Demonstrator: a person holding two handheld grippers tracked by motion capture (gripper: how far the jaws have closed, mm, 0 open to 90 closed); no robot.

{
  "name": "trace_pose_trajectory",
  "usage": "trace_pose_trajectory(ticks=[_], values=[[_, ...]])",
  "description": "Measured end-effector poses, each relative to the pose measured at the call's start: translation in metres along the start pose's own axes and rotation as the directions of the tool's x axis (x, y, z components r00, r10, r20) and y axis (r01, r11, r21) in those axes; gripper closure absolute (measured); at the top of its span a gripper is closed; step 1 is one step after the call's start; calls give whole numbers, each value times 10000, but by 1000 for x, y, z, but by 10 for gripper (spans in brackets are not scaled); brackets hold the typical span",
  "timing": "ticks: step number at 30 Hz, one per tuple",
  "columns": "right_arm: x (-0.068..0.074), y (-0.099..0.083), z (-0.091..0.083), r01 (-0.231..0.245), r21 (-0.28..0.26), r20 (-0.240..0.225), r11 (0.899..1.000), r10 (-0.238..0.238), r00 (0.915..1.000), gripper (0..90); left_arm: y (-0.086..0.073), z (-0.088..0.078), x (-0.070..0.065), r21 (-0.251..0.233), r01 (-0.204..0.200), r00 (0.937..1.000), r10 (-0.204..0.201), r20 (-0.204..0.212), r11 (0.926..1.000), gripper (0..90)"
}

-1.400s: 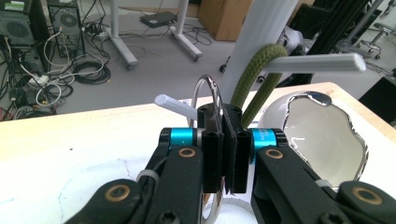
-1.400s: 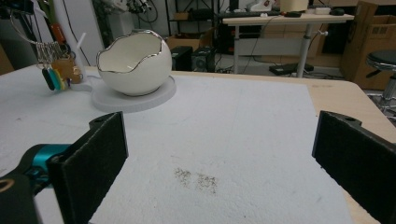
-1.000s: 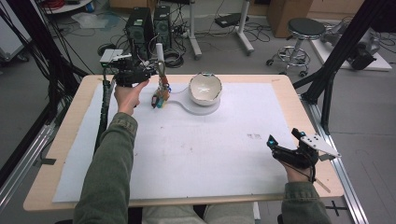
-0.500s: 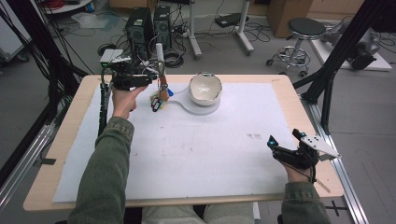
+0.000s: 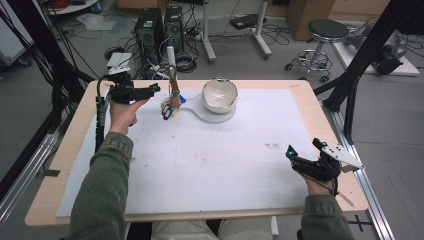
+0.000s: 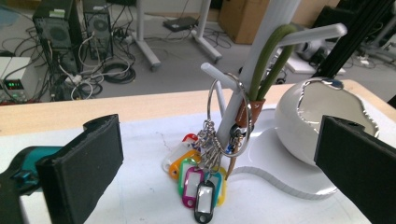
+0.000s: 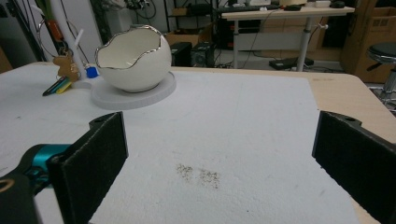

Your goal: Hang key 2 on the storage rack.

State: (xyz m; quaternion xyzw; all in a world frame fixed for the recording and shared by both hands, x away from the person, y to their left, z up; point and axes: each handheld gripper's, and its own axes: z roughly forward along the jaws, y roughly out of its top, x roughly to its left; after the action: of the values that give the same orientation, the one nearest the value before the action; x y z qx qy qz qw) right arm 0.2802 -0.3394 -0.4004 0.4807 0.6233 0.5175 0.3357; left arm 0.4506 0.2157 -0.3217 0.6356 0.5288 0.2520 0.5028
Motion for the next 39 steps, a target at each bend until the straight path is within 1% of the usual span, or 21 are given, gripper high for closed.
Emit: trace_pose_trajectory(ticks=[3, 5, 7, 12, 15, 18, 21, 23, 29, 31, 33, 39], values=[[0, 0, 0, -5, 10, 3, 10000, 5, 10000, 25, -4, -7, -1, -27, -224, 9995, 224, -207, 9997, 16], [0, 0, 0, -3, 9, -4, 10000, 3, 10000, 26, -9, -11, 0, 34, -326, 9991, 327, -269, 9995, 16], [0, 0, 0, 44, 10, -11, 10000, -44, 10000, 25, -14, -15, 0, -38, -398, 9987, 397, -332, 9992, 16], [1, 0, 0, 15, 31, -44, 10000, -15, 10000, 25, -20, -27, 1, -225, -342, 9990, 335, -300, 9992, 16], [1, 0, 0, -9, 40, -35, 10000, 9, 10000, 26, -24, -32, 2, -344, -267, 9990, 254, -361, 9991, 16], [1, 0, 0, 29, 46, -28, 10000, -28, 10000, 25, -31, -35, 4, -448, -109, 9990, 89, -435, 9989, 16], [0, 0, 0, 0, 20, -3, 10000, 0, 10000, 25, -39, -38, 6, -414, -116, 9982, 91, -588, 9991, 16], [-1, -1, 0, 32, 20, 18, 10000, -32, 10000, 25, -44, -40, 6, -456, -32, 9978, 2, -664, 9990, 16], [-1, -1, 0, 45, 15, 30, 10000, -45, 10000, 26, -56, -50, 11, -466, 85, 9970, -121, -768, 9989, 16], [-1, -1, 0, 56, 58, 10, 10000, -56, 10000, 25, -60, -54, 13, -523, 146, 9964, -190, -832, 9985, 16], [0, -2, 0, 70, 49, 24, 10000, -71, 10000, 26, -65, -58, 15, -549, 108, 9956, -159, -924, 9984, 16], [1, -2, 0, 96, 95, 30, 9999, -97, 9999, 26, -77, -68, 20, -670, 212, 9946, -279, -1002, 9975, 16]])
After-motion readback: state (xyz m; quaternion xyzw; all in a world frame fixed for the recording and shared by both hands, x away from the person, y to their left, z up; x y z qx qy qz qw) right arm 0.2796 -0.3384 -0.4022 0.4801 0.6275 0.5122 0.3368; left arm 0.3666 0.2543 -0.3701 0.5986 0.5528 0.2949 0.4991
